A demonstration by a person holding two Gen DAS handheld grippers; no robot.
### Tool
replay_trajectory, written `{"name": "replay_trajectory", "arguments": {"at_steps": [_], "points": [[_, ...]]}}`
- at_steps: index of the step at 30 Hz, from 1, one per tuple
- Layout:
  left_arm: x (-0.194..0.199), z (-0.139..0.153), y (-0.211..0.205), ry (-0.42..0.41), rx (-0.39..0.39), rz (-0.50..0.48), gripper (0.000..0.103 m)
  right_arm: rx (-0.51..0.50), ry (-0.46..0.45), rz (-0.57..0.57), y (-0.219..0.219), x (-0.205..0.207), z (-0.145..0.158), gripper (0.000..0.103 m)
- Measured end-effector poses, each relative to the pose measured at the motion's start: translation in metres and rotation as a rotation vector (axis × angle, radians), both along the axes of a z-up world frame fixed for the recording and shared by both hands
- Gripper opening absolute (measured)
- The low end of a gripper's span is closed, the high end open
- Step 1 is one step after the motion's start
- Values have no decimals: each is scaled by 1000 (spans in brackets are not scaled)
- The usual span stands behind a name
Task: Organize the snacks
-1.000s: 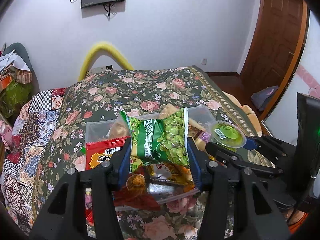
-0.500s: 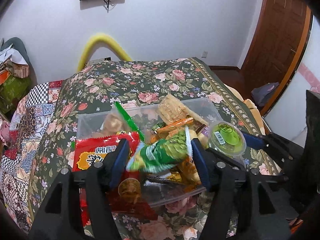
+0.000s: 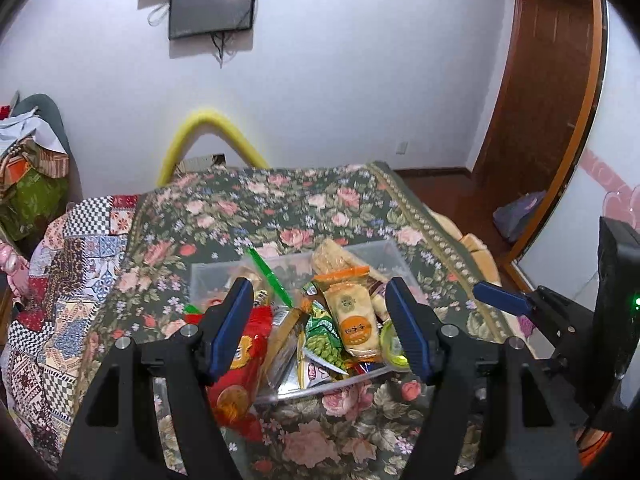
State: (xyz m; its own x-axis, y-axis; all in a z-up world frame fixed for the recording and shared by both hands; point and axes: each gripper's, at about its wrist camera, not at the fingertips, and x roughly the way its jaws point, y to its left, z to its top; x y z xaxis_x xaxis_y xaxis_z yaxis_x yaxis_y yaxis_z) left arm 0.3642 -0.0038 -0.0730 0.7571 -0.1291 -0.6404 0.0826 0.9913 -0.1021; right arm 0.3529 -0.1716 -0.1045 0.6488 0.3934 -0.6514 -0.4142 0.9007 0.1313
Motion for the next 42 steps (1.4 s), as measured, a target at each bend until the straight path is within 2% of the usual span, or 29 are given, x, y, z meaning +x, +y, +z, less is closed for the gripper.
{"name": "replay_trajectory", "arguments": {"at_steps": [4, 9, 13, 18, 25, 28, 31, 35, 42], "points": [[-29, 20, 10, -60, 5, 18, 71, 32, -37, -2, -7, -20, 19, 73], [-65, 28, 31, -101, 16, 63, 73, 64, -84, -13, -15, -47, 37, 74], [-109, 37, 45, -207, 89, 116, 74, 114, -137, -30, -23, -72, 51, 74], [-165, 49, 51, -312, 83, 129, 79, 145, -259, -36, -23, -118, 77, 74], [-225, 68, 34, -418, 55, 106, 85, 136, -429, -19, -14, -190, 106, 87], [-245, 76, 27, -454, 49, 99, 92, 150, -465, -10, -13, -210, 112, 95], [-264, 83, 20, -472, 25, 87, 94, 149, -506, -26, -13, -227, 117, 103], [-284, 89, 13, -508, 23, 88, 99, 167, -514, -33, -15, -240, 118, 103], [-300, 93, 9, -520, 2, 88, 103, 169, -518, -45, -20, -250, 116, 103]]}}
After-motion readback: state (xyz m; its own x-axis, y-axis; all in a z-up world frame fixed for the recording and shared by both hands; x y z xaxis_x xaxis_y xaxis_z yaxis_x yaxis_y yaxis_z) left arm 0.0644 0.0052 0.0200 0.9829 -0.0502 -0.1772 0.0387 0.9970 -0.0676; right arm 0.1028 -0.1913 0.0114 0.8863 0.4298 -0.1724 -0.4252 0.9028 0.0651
